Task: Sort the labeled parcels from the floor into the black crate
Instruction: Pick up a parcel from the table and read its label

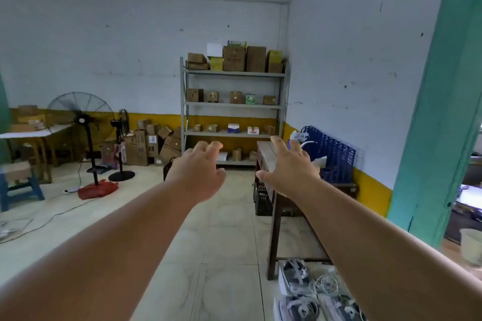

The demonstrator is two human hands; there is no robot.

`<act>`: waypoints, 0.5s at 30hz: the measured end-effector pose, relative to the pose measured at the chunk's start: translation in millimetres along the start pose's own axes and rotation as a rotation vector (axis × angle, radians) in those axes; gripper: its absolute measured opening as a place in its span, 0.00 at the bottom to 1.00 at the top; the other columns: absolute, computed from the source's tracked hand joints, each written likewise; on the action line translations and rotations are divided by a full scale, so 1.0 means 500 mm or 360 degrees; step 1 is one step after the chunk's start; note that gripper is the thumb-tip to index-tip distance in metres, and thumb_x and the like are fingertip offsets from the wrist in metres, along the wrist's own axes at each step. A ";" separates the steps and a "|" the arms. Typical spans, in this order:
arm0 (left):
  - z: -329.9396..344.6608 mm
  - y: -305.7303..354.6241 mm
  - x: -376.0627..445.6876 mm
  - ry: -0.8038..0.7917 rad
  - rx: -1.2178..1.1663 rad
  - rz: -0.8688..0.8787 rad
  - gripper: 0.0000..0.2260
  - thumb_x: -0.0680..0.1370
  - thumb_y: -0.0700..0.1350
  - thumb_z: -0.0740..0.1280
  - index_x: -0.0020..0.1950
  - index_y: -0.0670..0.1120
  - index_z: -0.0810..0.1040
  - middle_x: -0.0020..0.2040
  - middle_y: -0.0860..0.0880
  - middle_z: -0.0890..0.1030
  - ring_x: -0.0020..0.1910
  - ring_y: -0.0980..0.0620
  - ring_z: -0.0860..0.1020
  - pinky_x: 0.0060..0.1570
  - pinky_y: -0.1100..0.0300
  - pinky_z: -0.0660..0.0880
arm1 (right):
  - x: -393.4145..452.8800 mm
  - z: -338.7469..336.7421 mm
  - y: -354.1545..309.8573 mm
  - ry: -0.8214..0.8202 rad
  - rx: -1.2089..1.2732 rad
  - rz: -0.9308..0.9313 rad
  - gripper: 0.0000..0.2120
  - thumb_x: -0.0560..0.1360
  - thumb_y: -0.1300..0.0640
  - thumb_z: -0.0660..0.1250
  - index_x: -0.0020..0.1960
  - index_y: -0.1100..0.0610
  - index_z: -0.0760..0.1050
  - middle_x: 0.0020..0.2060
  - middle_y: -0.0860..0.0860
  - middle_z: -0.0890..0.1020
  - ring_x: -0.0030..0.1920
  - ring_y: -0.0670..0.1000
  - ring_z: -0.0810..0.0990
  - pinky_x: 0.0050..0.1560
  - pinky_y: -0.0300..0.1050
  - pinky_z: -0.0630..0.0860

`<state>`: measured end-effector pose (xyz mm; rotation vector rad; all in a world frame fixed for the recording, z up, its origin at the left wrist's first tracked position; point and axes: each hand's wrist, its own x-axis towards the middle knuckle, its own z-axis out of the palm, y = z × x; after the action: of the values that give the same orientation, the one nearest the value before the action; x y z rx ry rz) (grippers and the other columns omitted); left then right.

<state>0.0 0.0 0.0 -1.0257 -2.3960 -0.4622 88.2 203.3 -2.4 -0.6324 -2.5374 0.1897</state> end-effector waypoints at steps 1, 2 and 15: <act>0.019 0.008 0.018 -0.0039 -0.0020 -0.0009 0.26 0.79 0.53 0.60 0.77 0.53 0.58 0.72 0.47 0.69 0.67 0.45 0.72 0.57 0.51 0.73 | 0.016 0.012 0.008 -0.0028 -0.0006 0.0027 0.47 0.67 0.33 0.71 0.74 0.38 0.44 0.78 0.54 0.56 0.75 0.64 0.61 0.65 0.72 0.66; 0.036 0.010 0.034 -0.0047 -0.0037 -0.0029 0.27 0.79 0.52 0.60 0.77 0.53 0.58 0.72 0.48 0.69 0.67 0.45 0.71 0.58 0.51 0.73 | 0.030 0.021 0.012 -0.0012 -0.0012 0.0042 0.47 0.67 0.32 0.71 0.74 0.38 0.44 0.78 0.54 0.56 0.75 0.64 0.61 0.65 0.72 0.66; 0.402 0.030 0.393 -0.0270 -0.0064 -0.0116 0.28 0.81 0.61 0.56 0.78 0.51 0.58 0.75 0.47 0.68 0.70 0.45 0.70 0.63 0.46 0.72 | 0.433 0.236 0.255 -0.0182 -0.0045 0.0146 0.41 0.71 0.36 0.70 0.75 0.44 0.52 0.73 0.58 0.65 0.72 0.64 0.66 0.65 0.67 0.70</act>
<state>-167.4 220.0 -54.3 -1.0351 -2.5913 -0.4675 -85.4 416.6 -38.6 -0.7703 -2.6266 0.2286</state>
